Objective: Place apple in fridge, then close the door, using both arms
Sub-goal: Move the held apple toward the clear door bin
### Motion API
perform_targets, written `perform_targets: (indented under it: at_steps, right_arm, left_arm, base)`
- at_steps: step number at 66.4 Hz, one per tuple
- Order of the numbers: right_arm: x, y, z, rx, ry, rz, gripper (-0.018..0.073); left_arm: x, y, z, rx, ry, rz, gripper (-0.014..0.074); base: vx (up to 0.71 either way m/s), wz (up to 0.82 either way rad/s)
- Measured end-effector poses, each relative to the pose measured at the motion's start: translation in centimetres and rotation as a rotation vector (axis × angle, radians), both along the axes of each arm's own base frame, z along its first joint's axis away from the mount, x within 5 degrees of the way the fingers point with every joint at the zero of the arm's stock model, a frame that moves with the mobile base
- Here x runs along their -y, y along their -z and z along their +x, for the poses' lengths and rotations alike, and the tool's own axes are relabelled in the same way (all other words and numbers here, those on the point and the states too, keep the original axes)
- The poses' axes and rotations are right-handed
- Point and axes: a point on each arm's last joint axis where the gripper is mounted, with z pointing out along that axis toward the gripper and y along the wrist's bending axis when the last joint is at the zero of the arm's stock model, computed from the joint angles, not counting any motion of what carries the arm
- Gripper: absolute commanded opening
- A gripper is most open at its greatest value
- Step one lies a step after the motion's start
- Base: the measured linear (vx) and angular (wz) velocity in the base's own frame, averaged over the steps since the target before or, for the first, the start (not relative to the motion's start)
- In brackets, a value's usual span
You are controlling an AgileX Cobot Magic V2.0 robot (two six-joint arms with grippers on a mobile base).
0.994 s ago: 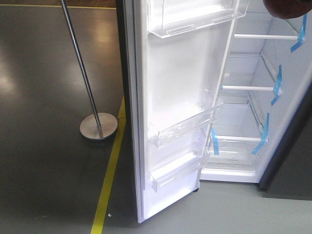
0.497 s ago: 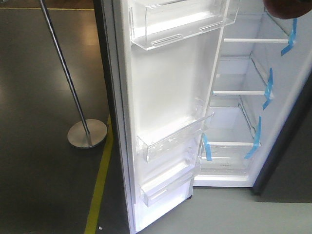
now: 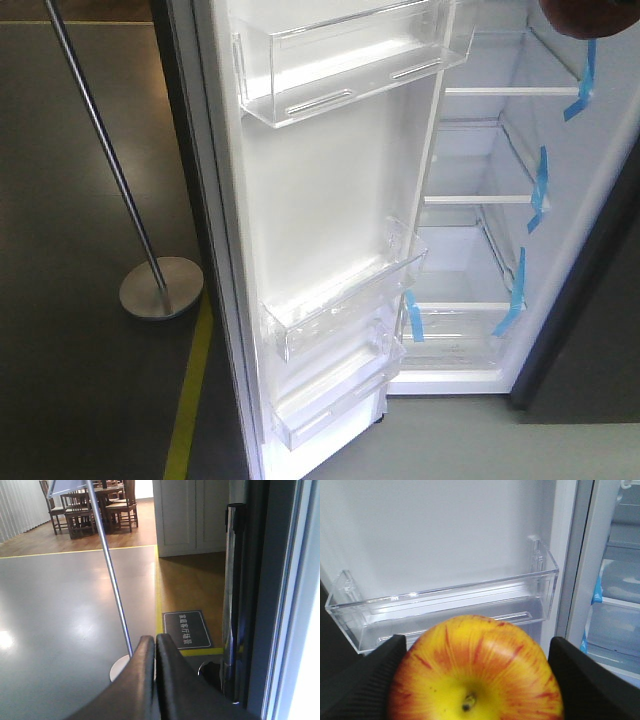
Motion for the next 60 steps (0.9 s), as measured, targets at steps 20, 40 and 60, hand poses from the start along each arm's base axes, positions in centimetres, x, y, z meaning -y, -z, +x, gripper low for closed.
perform_targets:
  at_steps: [20, 40, 60]
  right_arm:
    - [0.0, 0.0, 0.0, 0.0, 0.0, 0.0, 0.0141]
    - [0.0, 0.0, 0.0, 0.0, 0.0, 0.0, 0.0141]
    - [0.0, 0.0, 0.0, 0.0, 0.0, 0.0, 0.0141]
  left_arm:
    - [0.0, 0.0, 0.0, 0.0, 0.0, 0.0, -0.0008]
    - [0.0, 0.0, 0.0, 0.0, 0.0, 0.0, -0.0008]
    - [0.0, 0.0, 0.0, 0.0, 0.0, 0.0, -0.0008]
  base:
    - [0.08, -0.03]
    - [0.07, -0.02]
    - [0.03, -0.03]
